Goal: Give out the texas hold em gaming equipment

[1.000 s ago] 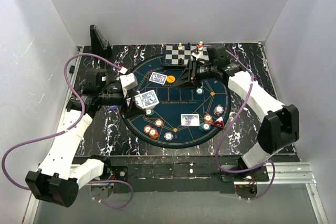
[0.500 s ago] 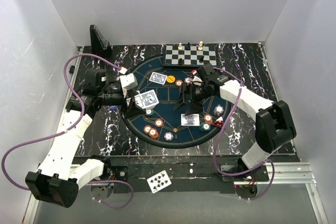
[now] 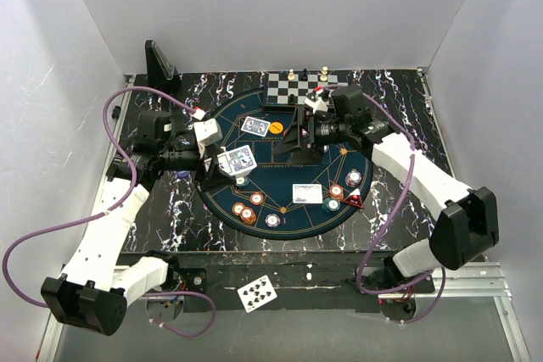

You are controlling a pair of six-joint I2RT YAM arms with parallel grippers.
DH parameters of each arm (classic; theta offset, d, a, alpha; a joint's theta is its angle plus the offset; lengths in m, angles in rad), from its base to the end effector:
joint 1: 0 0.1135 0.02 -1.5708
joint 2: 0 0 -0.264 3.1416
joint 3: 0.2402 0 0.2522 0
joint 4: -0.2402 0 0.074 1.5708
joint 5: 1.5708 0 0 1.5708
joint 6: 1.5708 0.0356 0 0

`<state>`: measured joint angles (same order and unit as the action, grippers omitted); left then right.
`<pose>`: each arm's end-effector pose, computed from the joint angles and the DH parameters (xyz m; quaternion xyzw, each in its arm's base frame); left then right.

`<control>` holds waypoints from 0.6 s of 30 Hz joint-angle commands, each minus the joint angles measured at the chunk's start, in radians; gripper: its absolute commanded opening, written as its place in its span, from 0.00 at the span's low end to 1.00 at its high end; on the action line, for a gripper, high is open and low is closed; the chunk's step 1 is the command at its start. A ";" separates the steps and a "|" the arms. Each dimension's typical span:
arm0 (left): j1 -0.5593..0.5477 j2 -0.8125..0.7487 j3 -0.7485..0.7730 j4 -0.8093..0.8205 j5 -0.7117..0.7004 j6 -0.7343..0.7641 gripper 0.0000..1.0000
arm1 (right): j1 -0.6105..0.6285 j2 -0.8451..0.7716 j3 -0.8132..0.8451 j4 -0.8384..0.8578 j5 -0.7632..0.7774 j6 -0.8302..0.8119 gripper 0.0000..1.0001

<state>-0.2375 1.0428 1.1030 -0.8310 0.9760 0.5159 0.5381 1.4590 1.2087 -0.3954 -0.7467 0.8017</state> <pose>0.1829 -0.0746 0.3507 0.4691 0.6893 -0.3799 0.4006 0.2647 0.1861 0.3131 -0.0518 0.8474 0.5138 0.1230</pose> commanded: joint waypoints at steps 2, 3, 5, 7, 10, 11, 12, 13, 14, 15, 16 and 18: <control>0.004 -0.021 0.000 0.012 0.018 0.010 0.00 | 0.049 -0.006 0.144 0.106 -0.065 0.073 0.89; 0.006 -0.020 0.000 0.012 0.020 0.010 0.00 | 0.066 0.015 0.184 0.066 -0.053 0.051 0.89; 0.004 -0.020 0.003 0.012 0.021 0.009 0.00 | 0.094 0.047 0.230 0.029 -0.036 0.031 0.89; 0.006 -0.021 0.003 0.012 0.024 0.009 0.00 | 0.114 0.072 0.252 0.026 -0.025 0.033 0.89; 0.006 -0.018 0.008 0.018 0.027 0.004 0.00 | 0.146 0.129 0.304 0.001 -0.019 0.019 0.90; 0.006 -0.018 0.008 0.017 0.030 0.004 0.00 | 0.157 0.145 0.322 -0.014 -0.013 0.010 0.90; 0.004 -0.017 0.009 0.020 0.029 0.006 0.00 | 0.167 0.162 0.339 -0.029 -0.008 0.005 0.90; 0.004 -0.017 0.012 0.020 0.029 0.003 0.00 | 0.180 0.184 0.360 -0.051 -0.003 -0.007 0.91; 0.004 -0.017 0.012 0.021 0.029 0.003 0.00 | 0.187 0.204 0.385 -0.071 0.000 -0.015 0.91; 0.006 -0.013 0.015 0.020 0.029 0.003 0.00 | 0.198 0.219 0.403 -0.082 -0.003 -0.022 0.91; 0.006 -0.013 0.017 0.023 0.029 0.001 0.00 | 0.212 0.234 0.416 -0.088 -0.002 -0.025 0.91; 0.004 -0.009 0.024 0.026 0.032 -0.004 0.00 | 0.224 0.253 0.428 -0.088 0.004 -0.024 0.91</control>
<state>-0.2375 1.0431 1.1030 -0.8299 0.9768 0.5156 0.7319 1.6882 1.5642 -0.4450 -0.7494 0.8070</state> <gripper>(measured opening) 0.654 0.909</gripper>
